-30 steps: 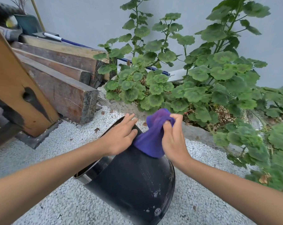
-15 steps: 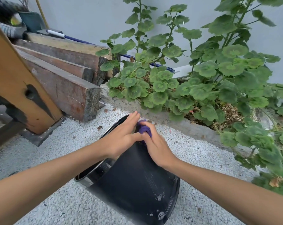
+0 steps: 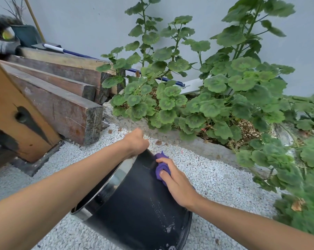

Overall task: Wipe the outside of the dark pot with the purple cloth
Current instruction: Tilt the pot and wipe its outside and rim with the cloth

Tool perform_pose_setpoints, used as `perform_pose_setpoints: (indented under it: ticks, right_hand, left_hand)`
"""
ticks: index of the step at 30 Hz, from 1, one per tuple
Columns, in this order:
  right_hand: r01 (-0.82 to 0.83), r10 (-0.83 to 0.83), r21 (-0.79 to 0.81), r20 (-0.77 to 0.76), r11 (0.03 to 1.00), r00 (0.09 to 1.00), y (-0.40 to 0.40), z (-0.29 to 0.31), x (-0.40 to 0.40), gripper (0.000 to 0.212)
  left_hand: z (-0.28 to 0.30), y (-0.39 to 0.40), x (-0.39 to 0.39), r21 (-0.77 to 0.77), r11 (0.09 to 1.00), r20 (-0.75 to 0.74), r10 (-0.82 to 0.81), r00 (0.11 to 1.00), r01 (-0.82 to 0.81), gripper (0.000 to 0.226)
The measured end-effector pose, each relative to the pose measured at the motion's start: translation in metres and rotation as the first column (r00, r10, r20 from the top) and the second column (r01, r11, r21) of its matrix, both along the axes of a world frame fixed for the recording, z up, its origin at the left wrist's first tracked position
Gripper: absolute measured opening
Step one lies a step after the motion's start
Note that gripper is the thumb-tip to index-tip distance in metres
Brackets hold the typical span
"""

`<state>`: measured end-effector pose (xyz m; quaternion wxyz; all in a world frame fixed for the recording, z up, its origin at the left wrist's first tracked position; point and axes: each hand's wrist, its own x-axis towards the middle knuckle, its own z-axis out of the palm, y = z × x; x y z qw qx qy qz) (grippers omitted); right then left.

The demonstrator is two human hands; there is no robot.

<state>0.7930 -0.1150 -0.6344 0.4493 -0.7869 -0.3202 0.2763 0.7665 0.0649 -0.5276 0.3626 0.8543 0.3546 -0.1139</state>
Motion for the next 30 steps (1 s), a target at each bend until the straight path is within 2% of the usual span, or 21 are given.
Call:
perform_pose_setpoints:
  ticks: [4, 8, 13, 19, 23, 25, 28, 30]
  right_hand:
    - [0.041, -0.041, 0.007, -0.008, 0.999, 0.999, -0.003, 0.000, 0.003, 0.024]
    - [0.144, -0.143, 0.025, -0.019, 0.989, 0.990, -0.010, 0.000, 0.001, 0.013]
    - [0.297, -0.302, 0.133, 0.023, 0.946, 0.953, -0.018, 0.019, -0.004, 0.012]
    - [0.347, -0.375, 0.297, 0.040, 0.889, 0.926, -0.015, 0.060, -0.002, 0.018]
    - [0.349, -0.383, 0.327, 0.042, 0.878, 0.923, -0.007, 0.067, -0.004, 0.017]
    - [0.336, -0.368, 0.319, 0.044, 0.886, 0.929, -0.003, 0.067, -0.006, 0.017]
    - [0.320, -0.354, 0.304, 0.063, 0.897, 0.933, 0.005, 0.066, -0.006, 0.017]
    - [0.335, -0.367, 0.305, 0.052, 0.891, 0.929, 0.010, 0.066, -0.004, 0.018]
  left_hand:
    - [-0.002, -0.007, 0.002, -0.051, 0.990, 0.028, 0.135, 0.991, -0.133, 0.051]
    - [-0.002, -0.023, -0.009, -0.194, 0.970, 0.103, 0.171, 0.980, -0.149, 0.059]
    - [0.012, -0.029, -0.049, -0.247, 0.969, 0.290, 0.083, 0.953, -0.009, 0.065]
    - [0.032, -0.005, -0.087, -0.235, 0.945, 0.450, -0.099, 0.887, 0.226, 0.066]
    - [0.025, 0.015, -0.101, -0.096, 0.946, 0.461, -0.234, 0.856, 0.310, 0.066]
    - [0.017, 0.017, -0.109, 0.103, 0.934, 0.413, -0.353, 0.840, 0.342, 0.063]
    - [0.003, 0.014, -0.115, 0.451, 0.819, 0.347, -0.528, 0.775, 0.355, 0.064]
    - [-0.004, 0.011, -0.115, 0.559, 0.768, 0.290, -0.534, 0.795, 0.312, 0.067]
